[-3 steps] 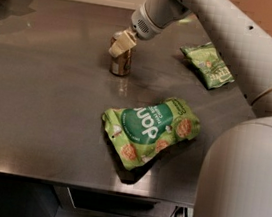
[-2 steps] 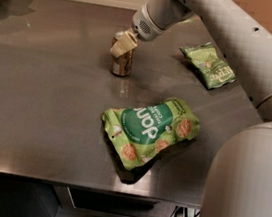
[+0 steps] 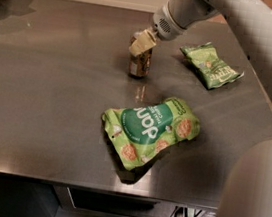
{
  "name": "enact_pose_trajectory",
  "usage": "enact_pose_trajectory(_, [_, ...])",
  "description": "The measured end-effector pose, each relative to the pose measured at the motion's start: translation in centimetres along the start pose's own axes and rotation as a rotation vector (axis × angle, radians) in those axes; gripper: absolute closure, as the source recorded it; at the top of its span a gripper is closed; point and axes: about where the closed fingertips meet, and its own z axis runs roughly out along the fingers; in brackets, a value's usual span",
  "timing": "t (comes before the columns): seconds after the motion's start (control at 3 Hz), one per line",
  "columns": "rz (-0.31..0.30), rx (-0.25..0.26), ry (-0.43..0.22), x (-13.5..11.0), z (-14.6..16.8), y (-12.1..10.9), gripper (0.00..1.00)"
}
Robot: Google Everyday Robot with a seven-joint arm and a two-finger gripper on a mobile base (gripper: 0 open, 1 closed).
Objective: Move orange can near green jalapeno chip bag
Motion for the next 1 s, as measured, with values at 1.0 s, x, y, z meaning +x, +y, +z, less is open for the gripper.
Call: enact_pose_trajectory(1.0, [0.121,0.126,0.015,5.8,-5.0,-7.1,1.0])
